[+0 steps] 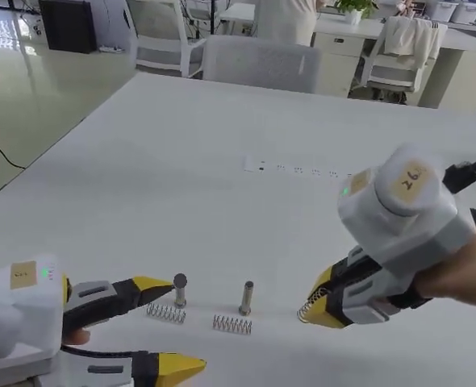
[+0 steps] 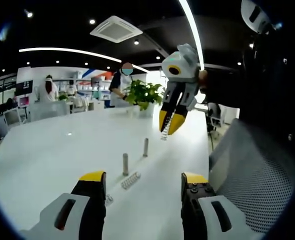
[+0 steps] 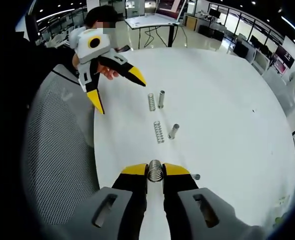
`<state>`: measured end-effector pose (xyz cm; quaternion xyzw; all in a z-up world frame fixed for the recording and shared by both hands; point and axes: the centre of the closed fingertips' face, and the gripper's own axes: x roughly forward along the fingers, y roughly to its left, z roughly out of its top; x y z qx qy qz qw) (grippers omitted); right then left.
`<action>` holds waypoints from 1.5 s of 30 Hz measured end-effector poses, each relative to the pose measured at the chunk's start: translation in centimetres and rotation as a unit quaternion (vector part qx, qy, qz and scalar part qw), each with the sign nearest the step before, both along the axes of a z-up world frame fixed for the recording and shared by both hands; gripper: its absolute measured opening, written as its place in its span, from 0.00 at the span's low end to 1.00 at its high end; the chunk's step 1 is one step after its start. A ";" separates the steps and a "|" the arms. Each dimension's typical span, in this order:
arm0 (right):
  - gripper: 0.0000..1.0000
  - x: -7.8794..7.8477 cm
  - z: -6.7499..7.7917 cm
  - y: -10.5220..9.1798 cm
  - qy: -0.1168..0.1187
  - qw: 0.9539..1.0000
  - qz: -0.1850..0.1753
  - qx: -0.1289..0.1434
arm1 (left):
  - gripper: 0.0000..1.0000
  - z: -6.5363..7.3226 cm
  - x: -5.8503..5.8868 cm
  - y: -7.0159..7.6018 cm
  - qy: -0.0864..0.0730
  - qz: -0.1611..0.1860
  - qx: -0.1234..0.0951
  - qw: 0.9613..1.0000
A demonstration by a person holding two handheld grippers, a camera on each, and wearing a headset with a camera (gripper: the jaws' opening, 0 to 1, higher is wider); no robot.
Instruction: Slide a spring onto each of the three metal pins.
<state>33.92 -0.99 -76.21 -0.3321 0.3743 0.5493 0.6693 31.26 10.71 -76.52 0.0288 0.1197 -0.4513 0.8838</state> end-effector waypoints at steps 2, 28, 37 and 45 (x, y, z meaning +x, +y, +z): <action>0.09 0.4 0.1 -0.3 -0.001 1.000 -0.004 -0.003 | 0.56 0.0 0.0 0.2 0.000 0.005 -0.001 1.000; 0.09 5.4 -1.1 -3.2 -0.023 0.997 -0.027 -0.070 | 0.64 -1.5 0.2 3.4 0.009 0.055 0.008 0.998; 0.09 6.2 -2.6 -3.3 -0.005 0.996 -0.026 -0.089 | 0.67 -1.8 0.1 3.7 0.017 0.061 0.005 0.998; 0.09 6.4 -3.6 -3.6 0.001 0.995 -0.024 -0.102 | 0.66 -1.8 0.0 3.6 0.020 0.061 0.003 0.998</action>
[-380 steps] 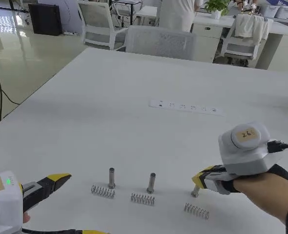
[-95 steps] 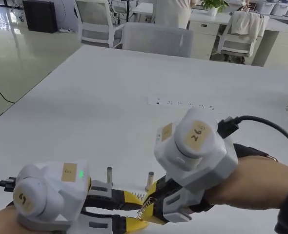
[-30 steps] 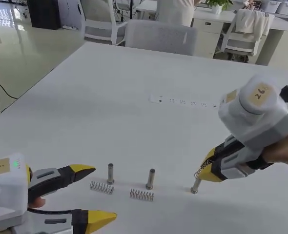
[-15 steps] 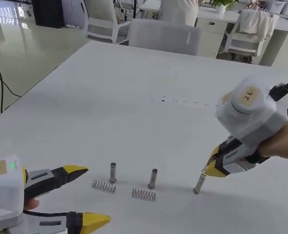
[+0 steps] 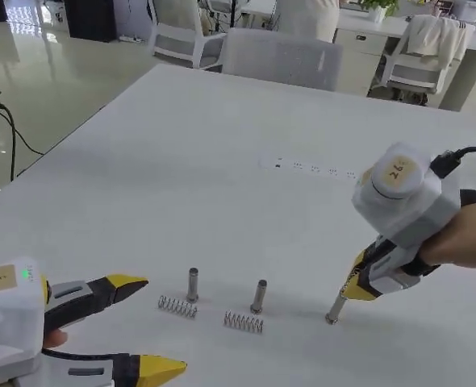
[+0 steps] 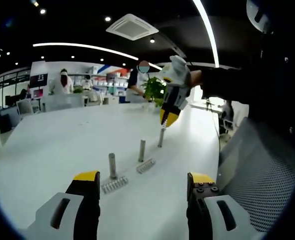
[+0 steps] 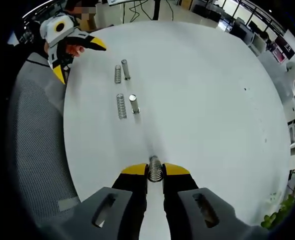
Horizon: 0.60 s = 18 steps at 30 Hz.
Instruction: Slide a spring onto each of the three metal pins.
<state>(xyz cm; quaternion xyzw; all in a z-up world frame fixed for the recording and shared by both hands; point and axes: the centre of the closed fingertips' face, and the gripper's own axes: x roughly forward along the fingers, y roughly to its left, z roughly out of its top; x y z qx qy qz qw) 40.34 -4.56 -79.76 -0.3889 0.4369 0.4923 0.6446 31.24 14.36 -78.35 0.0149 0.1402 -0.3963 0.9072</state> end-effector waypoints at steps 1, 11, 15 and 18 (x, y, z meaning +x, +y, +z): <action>0.09 0.0 -0.1 0.0 0.001 1.000 0.000 -0.001 | 0.66 0.0 0.0 0.0 0.000 0.000 0.000 1.000; 0.09 0.1 -1.7 0.2 0.013 1.000 0.000 -0.011 | 0.65 0.0 -0.2 -0.1 0.000 -0.002 0.001 1.000; 0.09 0.2 -2.5 0.2 0.016 1.000 -0.003 -0.016 | 0.65 0.1 -0.2 -0.1 0.000 -0.002 0.002 1.000; 0.09 0.2 -2.8 0.3 0.019 1.000 -0.005 -0.017 | 0.65 0.1 -0.2 -0.1 -0.001 -0.002 0.002 1.000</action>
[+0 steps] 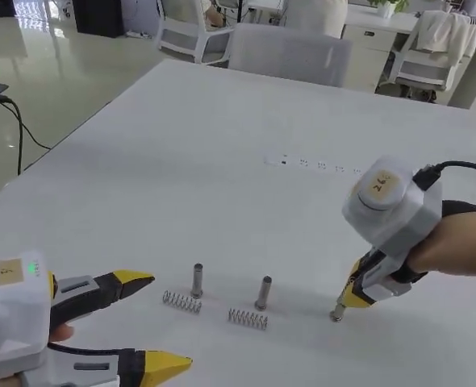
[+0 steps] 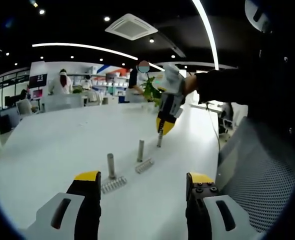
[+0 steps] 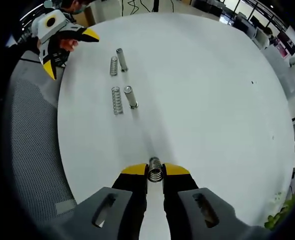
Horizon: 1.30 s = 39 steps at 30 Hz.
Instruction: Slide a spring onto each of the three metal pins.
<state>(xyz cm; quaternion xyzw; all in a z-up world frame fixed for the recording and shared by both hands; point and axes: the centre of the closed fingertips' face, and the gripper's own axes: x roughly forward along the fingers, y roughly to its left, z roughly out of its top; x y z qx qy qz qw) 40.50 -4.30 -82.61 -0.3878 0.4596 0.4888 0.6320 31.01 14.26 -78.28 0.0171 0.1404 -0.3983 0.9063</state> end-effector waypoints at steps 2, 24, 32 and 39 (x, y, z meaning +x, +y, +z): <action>0.09 0.0 -0.4 0.0 0.003 1.000 -0.003 -0.001 | 0.65 0.0 0.0 0.0 0.000 -0.001 0.000 1.000; 0.09 -0.8 -2.7 -0.2 0.020 1.000 -0.011 -0.012 | 0.64 -0.1 -0.1 0.0 0.000 -0.002 0.000 1.000; 0.16 -0.8 -2.5 0.0 0.015 1.000 -0.005 -0.007 | 0.64 -0.1 -0.1 0.0 -0.001 -0.002 -0.001 1.000; 0.21 -0.6 -0.9 0.7 -0.010 1.000 0.011 0.001 | 0.63 0.0 -0.1 -0.2 -0.001 -0.004 0.000 1.000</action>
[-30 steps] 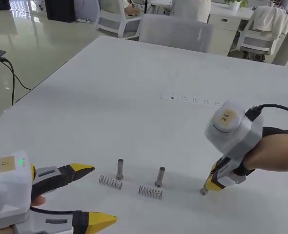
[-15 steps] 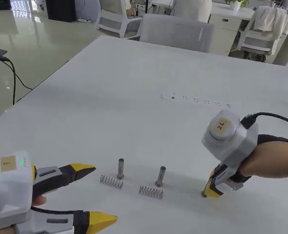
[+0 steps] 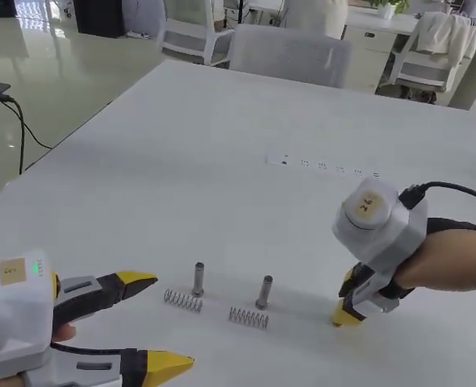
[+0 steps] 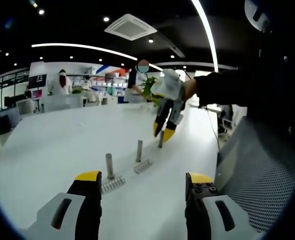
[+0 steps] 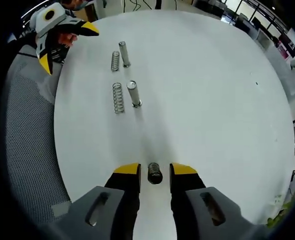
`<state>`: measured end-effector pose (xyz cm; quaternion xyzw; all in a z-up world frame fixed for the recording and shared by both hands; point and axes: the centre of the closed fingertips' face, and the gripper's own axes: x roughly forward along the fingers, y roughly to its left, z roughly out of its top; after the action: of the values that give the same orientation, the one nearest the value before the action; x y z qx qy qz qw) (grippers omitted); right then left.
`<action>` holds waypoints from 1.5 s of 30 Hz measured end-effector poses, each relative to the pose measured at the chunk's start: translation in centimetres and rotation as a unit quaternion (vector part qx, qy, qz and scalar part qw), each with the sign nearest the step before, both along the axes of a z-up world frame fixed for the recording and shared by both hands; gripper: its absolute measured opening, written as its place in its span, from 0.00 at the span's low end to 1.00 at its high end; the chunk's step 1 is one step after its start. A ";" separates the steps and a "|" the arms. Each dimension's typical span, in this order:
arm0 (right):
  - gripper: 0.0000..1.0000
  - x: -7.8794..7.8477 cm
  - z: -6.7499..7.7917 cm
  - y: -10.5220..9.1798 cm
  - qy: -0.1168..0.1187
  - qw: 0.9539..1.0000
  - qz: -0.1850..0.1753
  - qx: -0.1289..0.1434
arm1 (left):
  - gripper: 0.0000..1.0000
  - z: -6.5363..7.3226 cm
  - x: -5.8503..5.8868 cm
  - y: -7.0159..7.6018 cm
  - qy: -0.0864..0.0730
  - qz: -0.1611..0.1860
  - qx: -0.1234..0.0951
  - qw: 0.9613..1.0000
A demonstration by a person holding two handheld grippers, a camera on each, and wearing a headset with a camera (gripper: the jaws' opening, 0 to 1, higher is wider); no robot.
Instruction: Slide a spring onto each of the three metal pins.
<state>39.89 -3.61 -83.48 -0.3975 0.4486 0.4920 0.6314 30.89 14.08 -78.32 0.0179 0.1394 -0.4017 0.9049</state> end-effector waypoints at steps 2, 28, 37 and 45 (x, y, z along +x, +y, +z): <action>0.22 -0.1 0.7 0.5 -0.007 1.000 0.004 0.007 | 0.63 0.0 0.0 -0.1 0.000 -0.001 0.000 1.000; 0.21 -3.5 0.2 6.7 0.022 0.996 0.054 0.061 | 0.63 0.3 -0.1 -0.6 -0.002 -0.006 0.004 1.000; 0.18 -3.9 -1.1 8.4 0.028 0.995 0.059 0.071 | 0.62 0.3 -0.2 -0.8 -0.001 -0.008 0.005 1.000; 0.16 -3.6 -2.1 9.1 0.023 0.995 0.064 0.066 | 0.62 0.2 -0.2 -0.6 0.001 -0.007 0.005 1.000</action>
<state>36.26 5.54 -85.62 -0.3714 0.4028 0.5689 0.6133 30.64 13.46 -78.14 0.0230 0.1425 -0.4071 0.9019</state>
